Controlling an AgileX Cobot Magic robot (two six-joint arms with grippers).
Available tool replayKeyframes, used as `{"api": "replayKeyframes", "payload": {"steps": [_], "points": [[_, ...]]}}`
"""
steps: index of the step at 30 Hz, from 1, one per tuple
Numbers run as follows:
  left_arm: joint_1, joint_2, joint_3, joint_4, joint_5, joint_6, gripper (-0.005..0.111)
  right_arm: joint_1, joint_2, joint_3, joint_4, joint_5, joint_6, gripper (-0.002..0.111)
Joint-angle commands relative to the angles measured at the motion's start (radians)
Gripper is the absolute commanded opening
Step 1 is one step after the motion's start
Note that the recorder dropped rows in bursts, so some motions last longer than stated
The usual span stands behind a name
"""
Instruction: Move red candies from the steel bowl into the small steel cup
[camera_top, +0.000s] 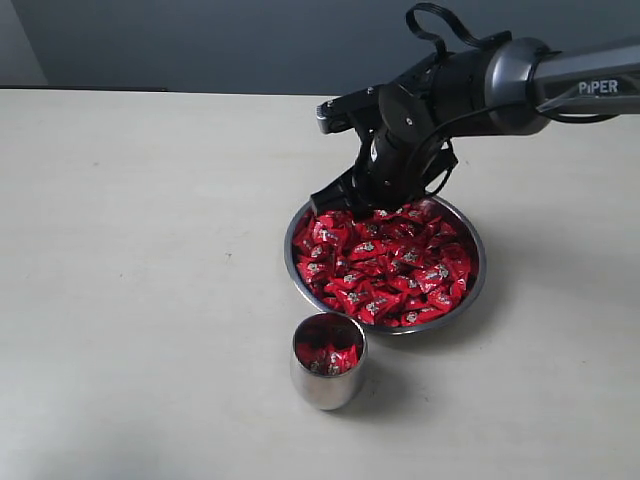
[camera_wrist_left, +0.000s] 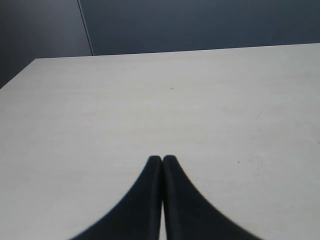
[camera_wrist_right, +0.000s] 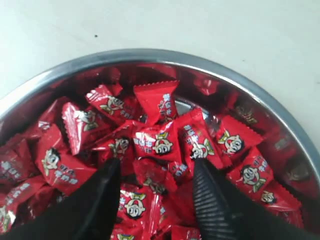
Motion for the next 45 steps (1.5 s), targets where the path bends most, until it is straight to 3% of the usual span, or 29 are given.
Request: {"api": "replayKeyframes", "payload": {"steps": [1, 10, 19, 45], "points": [[-0.007, -0.005, 0.005, 0.002, -0.008, -0.001, 0.000, -0.005, 0.025, -0.006, 0.003, -0.016, -0.009, 0.046], [-0.007, -0.005, 0.005, 0.002, -0.008, -0.001, 0.000, -0.005, 0.065, -0.006, 0.004, -0.022, -0.009, 0.042], [-0.007, -0.005, 0.005, 0.002, -0.008, -0.001, 0.000, -0.005, 0.065, -0.006, -0.009, -0.028, -0.009, -0.001], [-0.007, -0.005, 0.005, 0.002, -0.008, -0.001, 0.000, -0.005, -0.181, 0.022, -0.021, 0.107, -0.009, -0.001]]}}
